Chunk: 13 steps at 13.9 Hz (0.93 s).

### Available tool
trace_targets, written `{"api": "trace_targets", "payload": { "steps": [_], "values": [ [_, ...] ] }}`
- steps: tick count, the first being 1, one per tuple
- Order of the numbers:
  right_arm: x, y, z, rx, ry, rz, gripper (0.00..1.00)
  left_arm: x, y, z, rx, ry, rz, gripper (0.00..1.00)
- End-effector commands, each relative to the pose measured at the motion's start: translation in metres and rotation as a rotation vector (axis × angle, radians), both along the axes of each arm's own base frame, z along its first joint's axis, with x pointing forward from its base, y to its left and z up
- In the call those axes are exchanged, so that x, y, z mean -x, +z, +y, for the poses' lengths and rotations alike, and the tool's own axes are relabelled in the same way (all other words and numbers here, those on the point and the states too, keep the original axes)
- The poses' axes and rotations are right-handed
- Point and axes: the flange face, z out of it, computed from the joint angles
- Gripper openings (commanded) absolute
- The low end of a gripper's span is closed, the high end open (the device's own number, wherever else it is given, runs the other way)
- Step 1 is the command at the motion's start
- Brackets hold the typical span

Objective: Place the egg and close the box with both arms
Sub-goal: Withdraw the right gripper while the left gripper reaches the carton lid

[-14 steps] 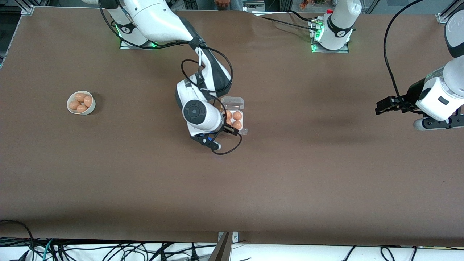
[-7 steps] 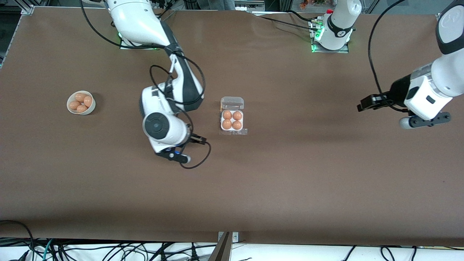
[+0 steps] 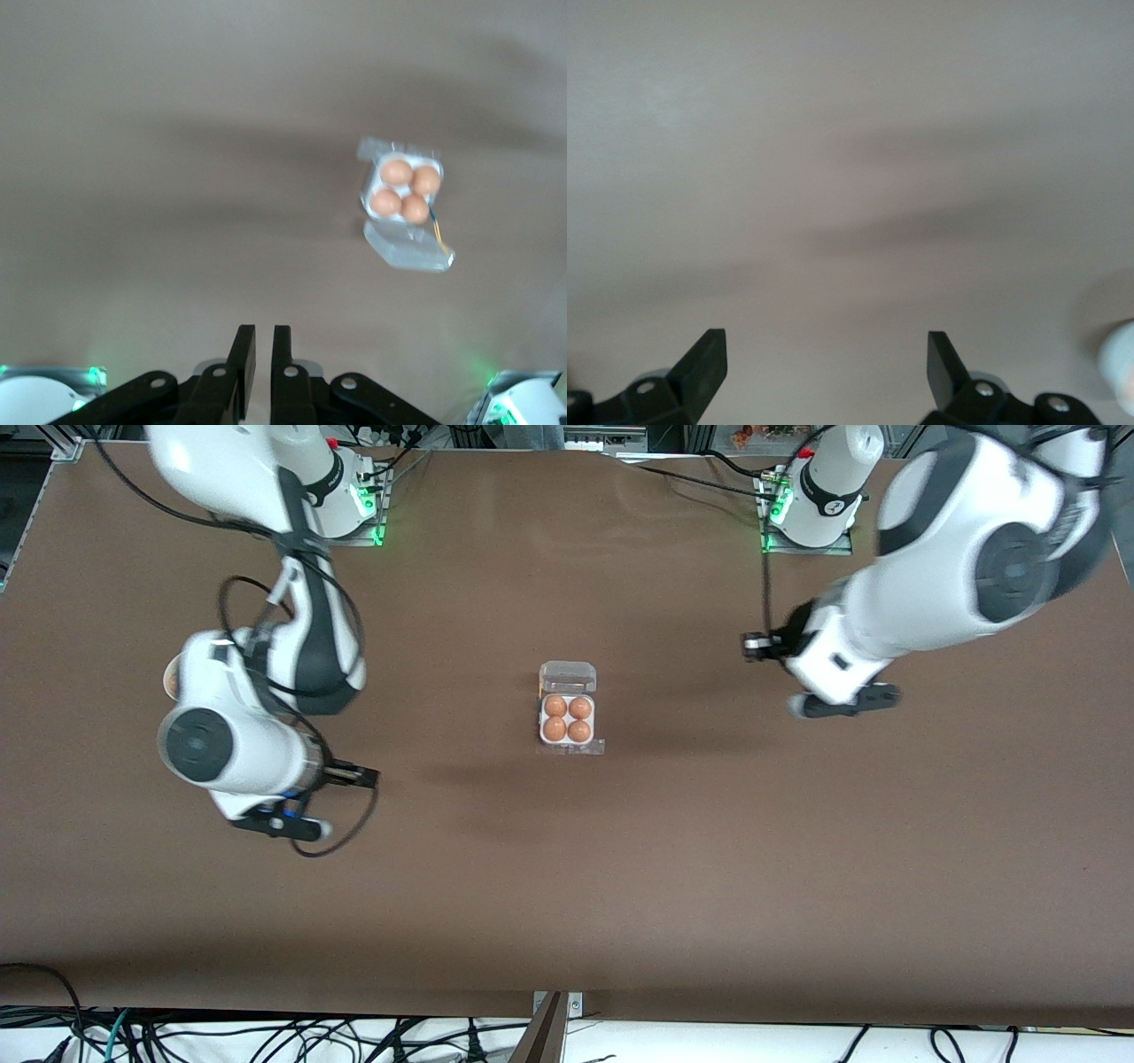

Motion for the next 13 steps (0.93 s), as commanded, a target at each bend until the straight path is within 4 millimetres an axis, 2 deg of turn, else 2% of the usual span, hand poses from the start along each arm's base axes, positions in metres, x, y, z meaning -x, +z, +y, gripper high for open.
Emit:
{"api": "trace_targets", "payload": {
  "steps": [1, 4, 7, 9, 10, 11, 13],
  "values": [
    [0.051, 0.067, -0.036, -0.049, 0.060, -0.074, 1.00, 0.018, -0.030, -0.059, 0.010, -0.018, 0.100, 0.10],
    [0.084, 0.152, -0.085, -0.081, -0.001, -0.125, 1.00, 0.044, -0.073, -0.116, 0.006, -0.063, 0.197, 0.10],
    [0.116, 0.207, -0.116, -0.057, -0.033, -0.135, 1.00, 0.062, -0.120, -0.159, -0.011, -0.084, 0.270, 0.10],
    [0.125, 0.225, -0.134, -0.060, -0.049, -0.158, 1.00, 0.071, -0.154, -0.187, -0.031, -0.089, 0.293, 0.10],
    [0.125, 0.228, -0.139, -0.065, -0.037, -0.166, 1.00, 0.073, -0.170, -0.194, -0.042, -0.082, 0.305, 0.10],
    [0.126, 0.228, -0.140, -0.063, -0.037, -0.163, 1.00, 0.083, -0.185, -0.206, -0.055, -0.096, 0.316, 0.10],
    [0.124, 0.225, -0.142, -0.066, -0.039, -0.163, 1.00, 0.096, -0.208, -0.223, -0.072, -0.117, 0.312, 0.06]
  ]
}}
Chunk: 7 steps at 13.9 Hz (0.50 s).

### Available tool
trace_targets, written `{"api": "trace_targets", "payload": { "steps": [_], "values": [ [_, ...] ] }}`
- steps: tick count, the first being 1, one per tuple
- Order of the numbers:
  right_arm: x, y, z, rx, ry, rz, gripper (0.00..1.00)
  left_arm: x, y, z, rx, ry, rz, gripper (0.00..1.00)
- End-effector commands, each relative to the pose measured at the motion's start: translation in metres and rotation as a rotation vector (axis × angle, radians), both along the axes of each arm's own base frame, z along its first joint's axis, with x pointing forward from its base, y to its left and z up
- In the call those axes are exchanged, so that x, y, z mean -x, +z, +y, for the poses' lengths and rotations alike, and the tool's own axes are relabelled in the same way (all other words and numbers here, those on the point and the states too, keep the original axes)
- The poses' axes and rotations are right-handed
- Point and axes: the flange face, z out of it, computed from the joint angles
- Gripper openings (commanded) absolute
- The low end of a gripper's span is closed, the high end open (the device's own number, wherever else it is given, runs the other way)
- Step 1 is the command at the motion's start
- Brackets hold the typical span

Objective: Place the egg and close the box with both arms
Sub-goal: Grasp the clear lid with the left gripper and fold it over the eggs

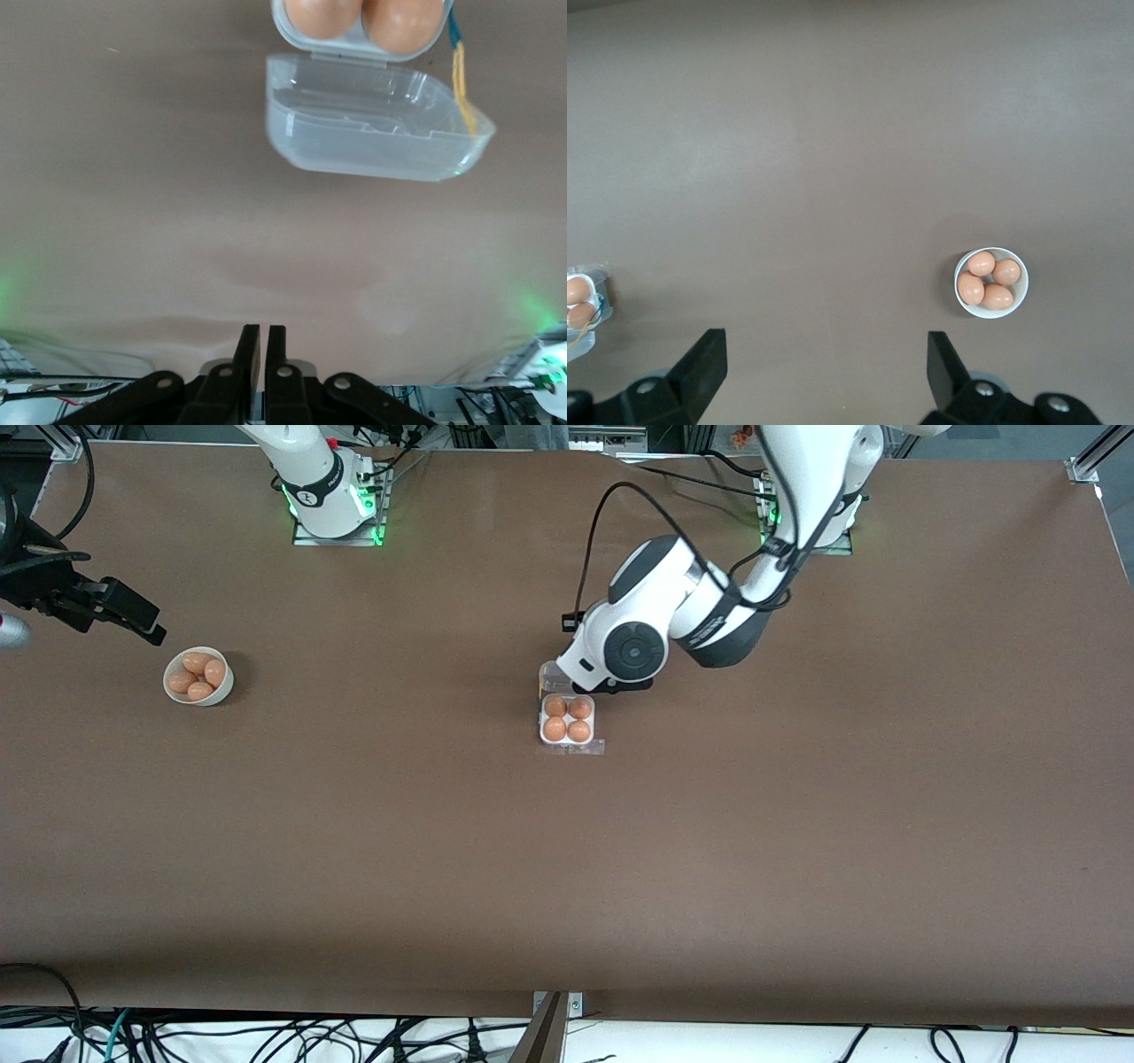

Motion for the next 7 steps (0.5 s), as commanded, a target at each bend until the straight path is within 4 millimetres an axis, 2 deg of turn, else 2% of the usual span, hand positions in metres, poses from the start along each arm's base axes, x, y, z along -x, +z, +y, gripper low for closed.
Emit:
{"api": "trace_targets", "payload": {
  "steps": [1, 3, 7],
  "values": [
    [0.000, -0.007, 0.002, 0.018, 0.027, 0.004, 1.00, 0.002, -0.020, -0.020, -0.008, 0.017, 0.001, 0.03],
    [0.001, -0.008, 0.012, 0.035, 0.049, 0.012, 1.00, -0.003, -0.024, -0.023, 0.004, 0.041, -0.027, 0.00],
    [-0.003, -0.015, 0.006, 0.049, 0.067, 0.026, 1.00, -0.009, -0.031, -0.029, 0.023, 0.069, -0.077, 0.00]
  ]
}}
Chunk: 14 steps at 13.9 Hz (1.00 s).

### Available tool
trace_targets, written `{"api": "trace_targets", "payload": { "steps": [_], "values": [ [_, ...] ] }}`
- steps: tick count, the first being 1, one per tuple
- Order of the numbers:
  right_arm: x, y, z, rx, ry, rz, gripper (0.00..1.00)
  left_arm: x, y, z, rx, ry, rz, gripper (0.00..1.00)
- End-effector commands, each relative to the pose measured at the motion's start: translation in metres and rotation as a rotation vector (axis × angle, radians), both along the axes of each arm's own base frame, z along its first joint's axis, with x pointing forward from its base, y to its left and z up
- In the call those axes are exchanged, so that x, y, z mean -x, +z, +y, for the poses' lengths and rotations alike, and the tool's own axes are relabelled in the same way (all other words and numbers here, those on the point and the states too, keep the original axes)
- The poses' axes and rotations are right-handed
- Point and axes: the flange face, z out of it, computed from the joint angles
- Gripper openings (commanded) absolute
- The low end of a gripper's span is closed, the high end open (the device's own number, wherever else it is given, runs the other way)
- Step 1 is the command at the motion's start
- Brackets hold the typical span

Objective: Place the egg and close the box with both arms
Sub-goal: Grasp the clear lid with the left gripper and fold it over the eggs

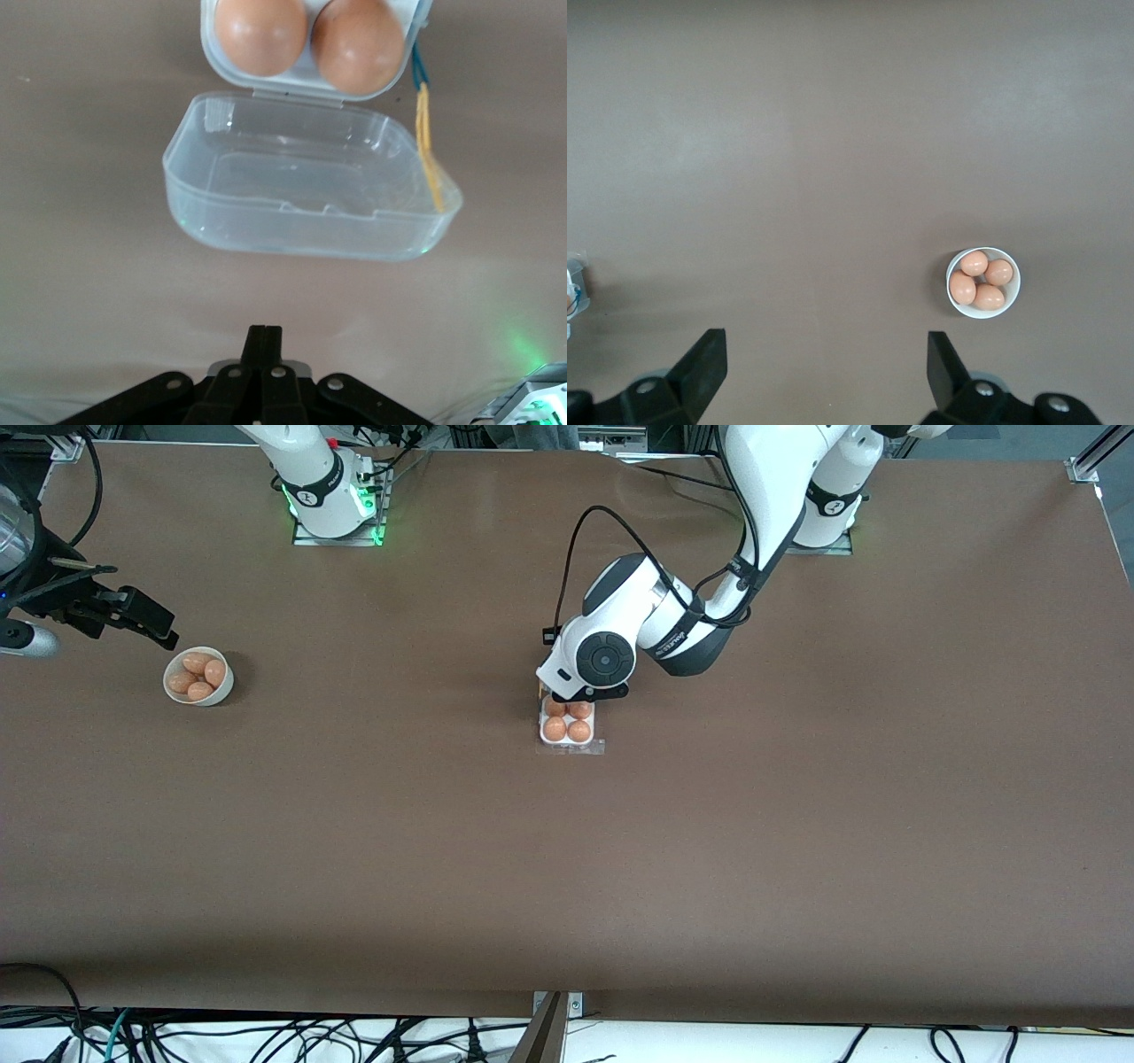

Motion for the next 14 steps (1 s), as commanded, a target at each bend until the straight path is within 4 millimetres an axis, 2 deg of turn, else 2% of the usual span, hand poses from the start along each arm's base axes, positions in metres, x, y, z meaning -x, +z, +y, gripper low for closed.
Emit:
{"api": "trace_targets", "payload": {
  "steps": [1, 3, 8, 10, 14],
  "values": [
    [0.001, -0.002, -0.003, 0.017, 0.038, 0.003, 1.00, -0.007, -0.005, -0.007, -0.008, 0.029, -0.025, 0.00],
    [0.001, -0.002, -0.011, 0.018, 0.032, 0.005, 1.00, -0.008, -0.012, -0.005, -0.046, 0.017, -0.048, 0.00],
    [0.001, -0.001, -0.010, 0.018, 0.037, 0.004, 1.00, -0.024, -0.015, -0.002, -0.057, 0.034, -0.157, 0.00],
    [0.001, -0.002, -0.010, 0.018, 0.037, 0.005, 1.00, -0.038, -0.005, -0.001, -0.066, 0.056, -0.217, 0.00],
    [0.001, -0.001, -0.010, 0.018, 0.037, 0.004, 1.00, -0.075, 0.021, 0.016, -0.057, 0.115, -0.282, 0.00]
  ]
}}
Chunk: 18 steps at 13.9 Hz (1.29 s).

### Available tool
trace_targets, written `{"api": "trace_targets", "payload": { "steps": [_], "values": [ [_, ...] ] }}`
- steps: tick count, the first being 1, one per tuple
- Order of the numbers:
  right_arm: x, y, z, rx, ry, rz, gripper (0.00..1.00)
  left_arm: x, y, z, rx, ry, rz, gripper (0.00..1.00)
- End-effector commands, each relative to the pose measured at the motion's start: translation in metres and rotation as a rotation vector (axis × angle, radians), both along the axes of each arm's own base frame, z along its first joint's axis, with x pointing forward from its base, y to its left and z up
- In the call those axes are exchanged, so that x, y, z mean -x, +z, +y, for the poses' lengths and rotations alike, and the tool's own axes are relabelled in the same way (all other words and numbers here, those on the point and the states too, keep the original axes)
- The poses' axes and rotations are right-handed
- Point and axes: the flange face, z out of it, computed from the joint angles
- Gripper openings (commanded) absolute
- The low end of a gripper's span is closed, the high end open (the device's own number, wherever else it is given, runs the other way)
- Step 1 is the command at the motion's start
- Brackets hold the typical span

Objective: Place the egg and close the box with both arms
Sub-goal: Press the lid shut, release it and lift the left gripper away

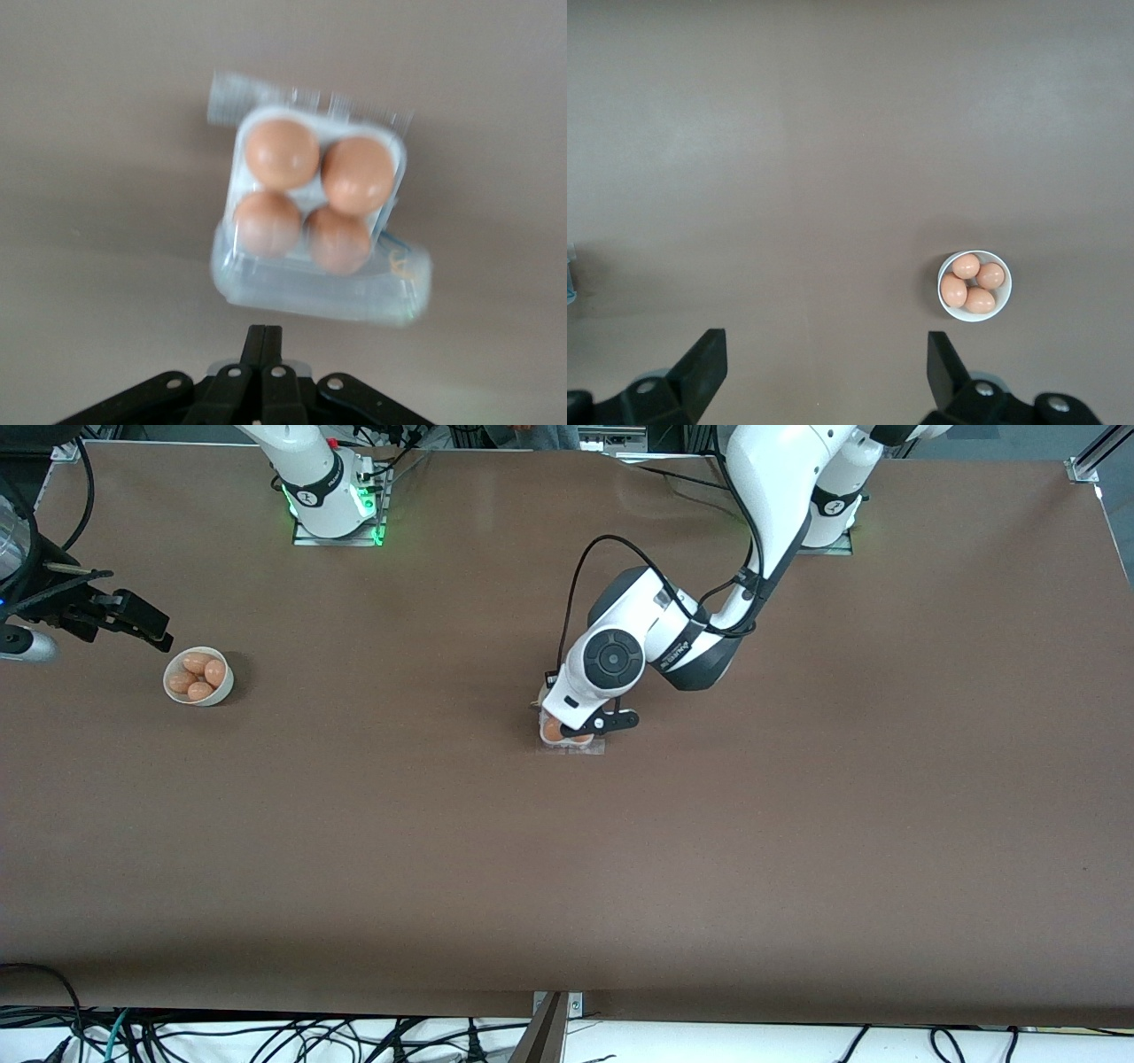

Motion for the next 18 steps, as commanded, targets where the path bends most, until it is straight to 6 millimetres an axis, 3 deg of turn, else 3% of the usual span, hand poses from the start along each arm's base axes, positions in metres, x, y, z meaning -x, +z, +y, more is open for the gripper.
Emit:
{"api": "trace_targets", "payload": {
  "steps": [1, 2, 3, 4, 5, 8, 9, 11, 14, 17, 18],
  "values": [
    [0.003, 0.002, -0.001, 0.012, 0.013, -0.003, 1.00, -0.023, 0.020, 0.007, -0.011, 0.028, -0.051, 0.14],
    [0.003, 0.002, -0.001, 0.012, 0.015, -0.003, 1.00, -0.039, 0.025, 0.024, -0.018, 0.059, -0.069, 0.43],
    [0.003, 0.002, -0.001, 0.012, 0.013, -0.003, 1.00, -0.056, 0.039, 0.046, -0.033, 0.086, -0.101, 0.65],
    [0.003, 0.002, -0.001, 0.012, 0.013, -0.003, 1.00, -0.072, 0.068, 0.067, -0.055, 0.102, -0.165, 0.86],
    [0.003, 0.002, -0.001, 0.012, 0.013, -0.005, 1.00, -0.083, 0.105, 0.080, -0.083, 0.094, -0.248, 1.00],
    [0.003, 0.002, -0.001, 0.010, 0.012, -0.005, 1.00, -0.098, 0.153, 0.137, -0.249, 0.093, -0.291, 1.00],
    [0.003, 0.002, -0.002, 0.010, 0.010, -0.005, 1.00, -0.109, 0.187, 0.157, -0.249, 0.130, -0.334, 1.00],
    [0.003, 0.002, -0.002, 0.009, 0.010, -0.005, 1.00, -0.127, 0.226, 0.198, -0.252, 0.185, -0.357, 1.00],
    [0.003, 0.002, -0.002, 0.007, 0.010, -0.005, 1.00, -0.139, 0.234, 0.247, -0.269, 0.150, -0.318, 1.00],
    [0.003, 0.002, -0.002, 0.006, 0.010, -0.005, 1.00, -0.141, 0.283, 0.340, -0.221, 0.070, -0.354, 1.00],
    [0.003, 0.002, -0.002, 0.006, 0.010, -0.005, 1.00, -0.132, 0.295, 0.374, -0.206, 0.012, -0.354, 1.00]
  ]
}}
